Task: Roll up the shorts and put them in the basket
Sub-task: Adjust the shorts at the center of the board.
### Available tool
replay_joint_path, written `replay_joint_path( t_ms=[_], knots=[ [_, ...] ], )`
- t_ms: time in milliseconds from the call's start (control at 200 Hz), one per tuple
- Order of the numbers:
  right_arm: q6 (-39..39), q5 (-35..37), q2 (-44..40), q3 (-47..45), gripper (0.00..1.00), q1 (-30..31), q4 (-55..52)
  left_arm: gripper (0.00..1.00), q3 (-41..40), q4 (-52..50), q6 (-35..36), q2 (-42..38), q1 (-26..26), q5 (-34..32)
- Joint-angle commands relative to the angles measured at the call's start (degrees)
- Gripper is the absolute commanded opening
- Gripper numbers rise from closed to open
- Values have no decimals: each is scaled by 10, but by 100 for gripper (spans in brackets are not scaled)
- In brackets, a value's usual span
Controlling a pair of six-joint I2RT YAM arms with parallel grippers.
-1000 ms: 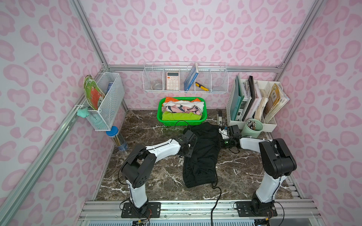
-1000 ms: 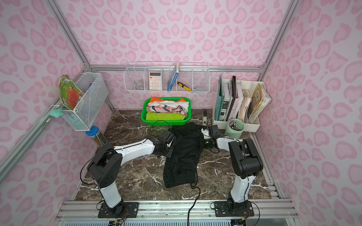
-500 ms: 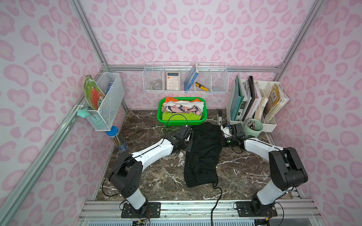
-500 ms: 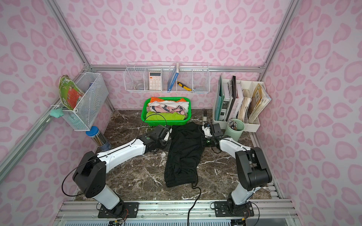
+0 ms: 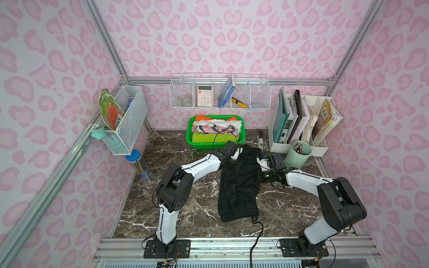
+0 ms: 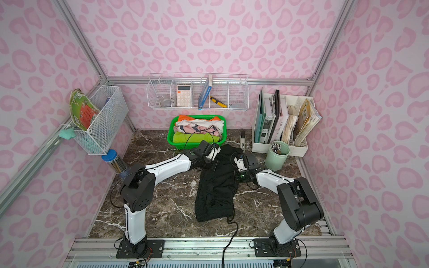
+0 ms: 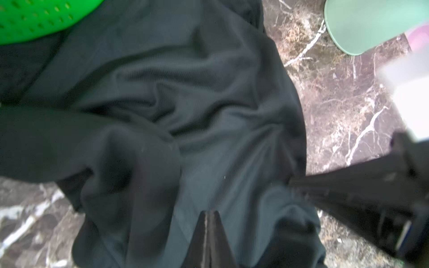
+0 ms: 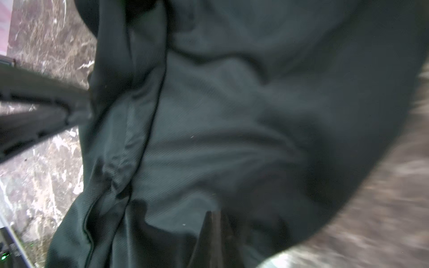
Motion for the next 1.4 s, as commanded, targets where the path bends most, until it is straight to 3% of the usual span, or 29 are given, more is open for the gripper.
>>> replay_joint_path(
  t_ms=[0,446,841,1032,1247,1392],
  knots=[
    [28,-14,9,-16,0,1,27,0,6,-27,14,17,1,-18],
    [47,-3,60,-32,0,-2,36,0,-27,-82,19,11,18,-134],
    [42,9,69,-44,0,-15,31,0,-75,-94,3,-22,78,-197],
    [32,-12,39,-49,0,-14,49,0,-89,-93,-4,-63,85,-190],
    [8,-28,-70,-57,0,-10,56,0,-102,-88,1,-154,75,-61],
    [-8,-28,-139,-65,37,-18,1,0,-129,-96,16,-211,35,5]
  ],
)
